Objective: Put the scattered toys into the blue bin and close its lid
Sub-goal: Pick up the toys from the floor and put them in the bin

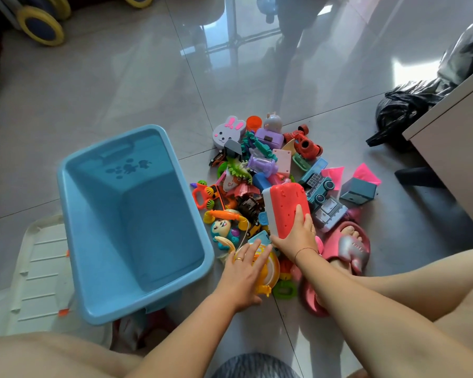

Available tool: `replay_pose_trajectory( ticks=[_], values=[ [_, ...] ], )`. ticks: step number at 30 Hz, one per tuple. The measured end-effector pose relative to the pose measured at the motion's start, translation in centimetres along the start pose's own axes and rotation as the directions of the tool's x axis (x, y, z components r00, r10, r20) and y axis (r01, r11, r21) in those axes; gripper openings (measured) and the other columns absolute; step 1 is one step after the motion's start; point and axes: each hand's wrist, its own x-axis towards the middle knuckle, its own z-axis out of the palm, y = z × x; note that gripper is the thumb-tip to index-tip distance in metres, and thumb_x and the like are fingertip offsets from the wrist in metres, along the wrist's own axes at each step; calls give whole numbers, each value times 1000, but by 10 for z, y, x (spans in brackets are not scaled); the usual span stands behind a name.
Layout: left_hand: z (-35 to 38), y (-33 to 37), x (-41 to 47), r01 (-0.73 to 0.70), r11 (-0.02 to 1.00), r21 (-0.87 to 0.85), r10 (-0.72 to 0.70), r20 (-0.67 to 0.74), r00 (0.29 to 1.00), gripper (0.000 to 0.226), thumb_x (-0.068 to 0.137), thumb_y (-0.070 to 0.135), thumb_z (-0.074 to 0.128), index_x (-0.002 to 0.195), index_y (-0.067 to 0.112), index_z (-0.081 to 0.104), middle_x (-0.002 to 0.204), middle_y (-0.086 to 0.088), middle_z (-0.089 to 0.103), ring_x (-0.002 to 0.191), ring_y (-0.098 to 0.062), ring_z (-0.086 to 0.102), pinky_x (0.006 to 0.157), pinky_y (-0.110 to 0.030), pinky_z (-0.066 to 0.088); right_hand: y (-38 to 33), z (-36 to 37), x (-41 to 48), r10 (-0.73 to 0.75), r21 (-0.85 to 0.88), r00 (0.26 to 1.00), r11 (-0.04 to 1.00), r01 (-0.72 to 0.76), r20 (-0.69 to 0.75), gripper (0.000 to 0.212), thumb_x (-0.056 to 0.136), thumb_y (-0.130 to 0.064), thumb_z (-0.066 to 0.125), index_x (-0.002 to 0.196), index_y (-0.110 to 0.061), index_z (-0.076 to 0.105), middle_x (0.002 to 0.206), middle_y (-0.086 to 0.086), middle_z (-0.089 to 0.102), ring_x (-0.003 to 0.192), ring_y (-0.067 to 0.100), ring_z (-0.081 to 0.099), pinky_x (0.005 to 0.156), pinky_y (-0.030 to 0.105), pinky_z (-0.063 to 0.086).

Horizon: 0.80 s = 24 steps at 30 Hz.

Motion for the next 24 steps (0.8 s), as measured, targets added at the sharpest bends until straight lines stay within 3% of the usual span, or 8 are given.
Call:
replay_pose_trajectory(
  ticks=[5, 10, 13, 17, 21, 24],
  values=[
    [5, -1, -3, 22, 994, -104, -28, -59, 998, 81, 80, 36, 67, 147, 19, 24, 153, -6, 26, 141, -29, 24, 109, -40, 32, -26, 3, 5, 143, -2, 989, 990, -143, -24, 124, 61, -65, 71, 147, -23, -7, 149, 17, 17, 136, 37, 27, 107, 54, 27],
    [-8, 0, -6, 115, 953, -280, -149, -105, 983, 78, 76, 31, 68, 143, 23, 29, 147, 2, 36, 134, -22, 35, 99, -38, 44, -36, 1, 8, 180, 65, 982, 982, -177, -53, 119, 63, -54, 75, 147, -14, 0, 139, 25, 31, 125, 42, 39, 99, 49, 39],
    [-18, 0, -9, 127, 930, -344, -187, -144, 972, 77, 73, 31, 69, 140, 26, 31, 144, 4, 40, 129, -20, 41, 98, -37, 44, -28, -10, 2, 171, 106, 982, 981, -163, -80, 104, 67, -46, 71, 144, -10, 11, 133, 23, 43, 116, 42, 50, 92, 45, 44],
    [-36, 4, -17, 118, 898, -423, -241, -250, 938, 78, 71, 35, 73, 138, 26, 34, 139, 4, 46, 123, -20, 49, 95, -36, 47, -13, -32, -12, 221, 270, 958, 948, -167, -185, 70, 71, -35, 70, 124, -8, 34, 115, 18, 60, 102, 39, 59, 80, 40, 46],
    [-74, 14, -25, 63, 831, -552, -313, -371, 875, 78, 67, 40, 78, 134, 29, 39, 130, 5, 53, 115, -19, 53, 89, -33, 48, -14, -64, -15, 370, 504, 912, 830, -239, -177, 64, 68, -44, 68, 114, -1, 55, 112, 19, 65, 101, 37, 61, 80, 38, 46],
    [-123, 17, -37, -12, 746, -666, -391, -453, 801, 76, 65, 44, 81, 129, 29, 44, 123, 5, 56, 103, -15, 55, 83, -30, 49, -33, -92, -20, 321, 616, 931, 773, -152, -173, 51, 78, -41, 63, 108, -1, 64, 108, 17, 67, 86, 30, 60, 67, 30, 41]
  ],
)
